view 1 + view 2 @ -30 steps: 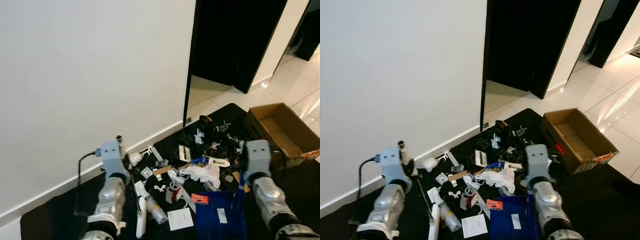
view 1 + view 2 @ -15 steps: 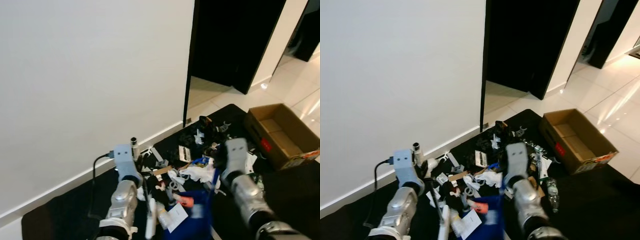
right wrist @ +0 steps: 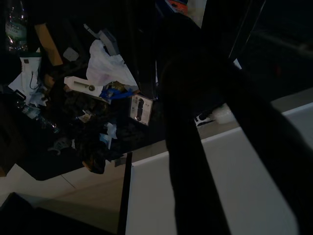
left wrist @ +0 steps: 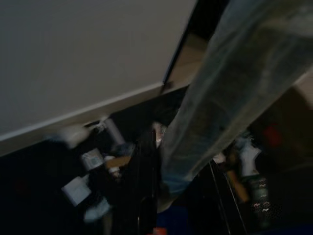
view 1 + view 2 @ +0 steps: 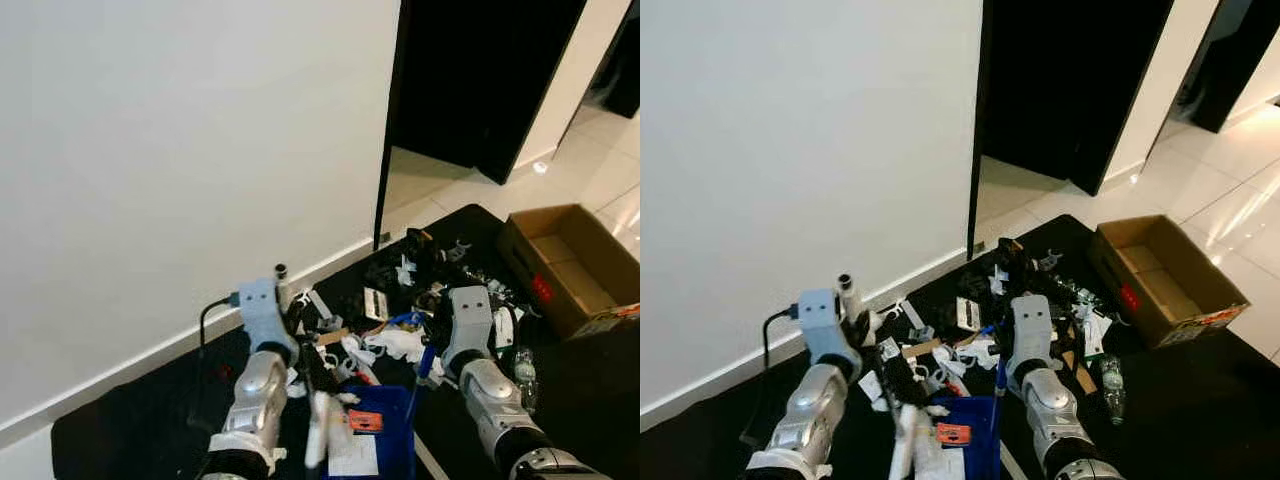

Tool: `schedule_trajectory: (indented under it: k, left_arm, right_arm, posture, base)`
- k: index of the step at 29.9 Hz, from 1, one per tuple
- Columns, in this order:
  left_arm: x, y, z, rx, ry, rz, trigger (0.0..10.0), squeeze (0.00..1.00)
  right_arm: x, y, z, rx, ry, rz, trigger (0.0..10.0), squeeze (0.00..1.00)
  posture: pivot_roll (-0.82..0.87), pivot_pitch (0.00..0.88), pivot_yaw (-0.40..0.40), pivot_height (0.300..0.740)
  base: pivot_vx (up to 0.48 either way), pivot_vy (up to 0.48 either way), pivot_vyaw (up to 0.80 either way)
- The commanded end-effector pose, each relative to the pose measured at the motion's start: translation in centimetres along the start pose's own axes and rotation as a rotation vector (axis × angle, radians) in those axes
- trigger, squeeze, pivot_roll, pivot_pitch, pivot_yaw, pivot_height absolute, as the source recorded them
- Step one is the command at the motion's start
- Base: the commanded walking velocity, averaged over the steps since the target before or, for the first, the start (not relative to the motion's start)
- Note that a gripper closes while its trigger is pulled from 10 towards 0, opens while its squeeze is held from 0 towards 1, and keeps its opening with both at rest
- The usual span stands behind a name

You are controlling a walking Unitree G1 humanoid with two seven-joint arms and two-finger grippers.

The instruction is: Sweep floor

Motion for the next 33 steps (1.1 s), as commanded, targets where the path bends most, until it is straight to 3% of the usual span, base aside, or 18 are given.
schedule_trajectory:
  k: [1,4,6,8,9,10,11,12,15,23,27,33]
  left_arm:
    - [0.1,0.8,-1.6,0.064,-0.070,-0.031,10.0,0.00]
    - [1.6,1.9,0.8,-0.066,-0.044,-0.039,10.0,0.00]
    - [1.8,1.8,1.3,-0.091,-0.035,-0.034,10.0,0.00]
    - [2.7,2.0,3.4,-0.223,-0.007,-0.026,10.0,0.00]
    - [2.7,2.0,3.4,-0.223,-0.007,-0.026,10.0,0.00]
    - [3.7,3.1,5.8,-0.299,0.045,-0.034,10.0,0.00]
    - [4.1,3.8,6.9,-0.317,0.074,-0.043,10.0,0.00]
    - [4.1,3.8,6.9,-0.317,0.074,-0.043,10.0,0.00]
    - [5.1,5.9,8.9,-0.336,0.132,-0.067,10.0,0.00]
    - [6.1,7.3,10.5,-0.351,0.196,-0.085,10.0,0.00]
    - [6.3,7.0,10.9,-0.348,0.225,-0.082,10.0,0.00]
    - [5.9,5.6,10.6,-0.338,0.242,-0.059,10.0,0.00]
  right_arm:
    - [0.5,-1.4,1.0,-0.033,0.023,0.041,10.0,0.00]
    - [0.6,-1.5,0.9,-0.032,0.017,0.039,10.0,0.00]
    - [0.6,-1.5,0.8,-0.032,0.016,0.039,10.0,0.00]
    - [0.7,-1.5,0.7,-0.029,0.014,0.035,10.0,0.00]
    - [0.7,-1.5,0.7,-0.029,0.014,0.035,10.0,0.00]
    - [0.7,-1.4,0.5,-0.026,0.011,0.027,10.0,0.00]
    - [0.7,-1.3,0.3,-0.024,0.009,0.022,10.0,0.00]
    - [0.7,-1.3,0.3,-0.024,0.009,0.022,10.0,0.00]
    - [0.7,-0.9,-0.3,-0.016,-0.001,0.005,10.0,0.00]
    - [0.6,-0.2,-1.2,-0.025,-0.023,-0.028,10.0,0.00]
    - [0.6,0.4,-1.7,-0.048,-0.036,-0.058,10.0,0.00]
    - [0.7,0.5,-1.9,-0.012,-0.028,-0.069,10.0,0.00]
  posture:
    - [0.06,0.189,0.071,0.740]
    - [0.07,0.191,0.079,0.740]
    - [0.07,0.191,0.079,0.740]
    - [0.07,0.188,0.079,0.740]
    - [0.07,0.188,0.079,0.740]
    - [0.07,0.188,0.076,0.740]
    - [0.07,0.187,0.075,0.740]
    - [0.07,0.187,0.075,0.740]
    - [0.08,0.185,0.069,0.740]
    - [0.08,0.183,0.064,0.740]
    - [0.08,0.180,0.064,0.740]
    - [0.06,0.178,0.058,0.740]
  base:
    - [0.000,0.000,0.00]
    - [0.000,0.000,0.00]
    - [0.000,0.000,0.00]
    - [0.000,0.000,0.00]
    - [0.000,0.000,0.00]
    - [0.000,0.000,0.00]
    - [0.000,0.000,0.00]
    - [0.000,0.000,0.00]
    - [0.000,0.000,0.00]
    - [0.000,0.000,0.00]
    - [0.000,0.000,0.00]
    - [0.000,0.000,0.00]
Point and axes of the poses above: a point about 5 cm out from each wrist's last joint towards the gripper, its own x axis pointing back from the gripper into the wrist, its own y axis along the axis of the wrist's last joint, z = x × y, the point moved 4 cm from there along -x, pointing out of the wrist towards the gripper, and after that the axes turned 8 degrees about x, right-handed, at the moved point
